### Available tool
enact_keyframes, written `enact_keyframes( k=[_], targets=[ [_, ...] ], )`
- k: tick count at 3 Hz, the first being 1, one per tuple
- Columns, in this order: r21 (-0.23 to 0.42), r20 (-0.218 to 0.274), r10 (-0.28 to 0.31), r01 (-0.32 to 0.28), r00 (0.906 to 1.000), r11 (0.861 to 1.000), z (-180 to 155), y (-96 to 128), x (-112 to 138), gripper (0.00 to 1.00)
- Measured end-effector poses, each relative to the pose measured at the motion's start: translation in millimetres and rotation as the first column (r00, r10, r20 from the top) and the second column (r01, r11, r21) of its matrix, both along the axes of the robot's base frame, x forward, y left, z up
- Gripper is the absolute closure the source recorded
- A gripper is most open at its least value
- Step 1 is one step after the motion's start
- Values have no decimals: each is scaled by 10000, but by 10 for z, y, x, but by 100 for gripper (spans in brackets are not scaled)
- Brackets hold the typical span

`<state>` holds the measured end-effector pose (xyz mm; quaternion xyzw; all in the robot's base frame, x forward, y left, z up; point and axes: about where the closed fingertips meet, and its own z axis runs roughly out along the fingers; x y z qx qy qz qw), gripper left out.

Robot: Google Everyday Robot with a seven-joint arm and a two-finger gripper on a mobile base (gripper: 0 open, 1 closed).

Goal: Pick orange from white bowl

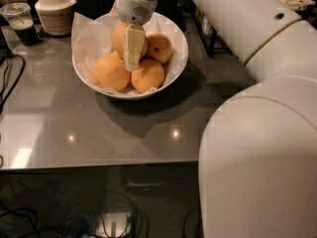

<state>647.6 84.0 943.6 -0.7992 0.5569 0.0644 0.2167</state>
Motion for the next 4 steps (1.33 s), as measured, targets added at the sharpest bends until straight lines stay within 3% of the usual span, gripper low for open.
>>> enact_keyframes(
  k=[1, 4],
  targets=[
    [0, 0, 0, 0, 10000, 10000, 0, 0, 0, 18],
    [1, 0, -1, 1, 10000, 10000, 0, 0, 0, 88]
  ],
)
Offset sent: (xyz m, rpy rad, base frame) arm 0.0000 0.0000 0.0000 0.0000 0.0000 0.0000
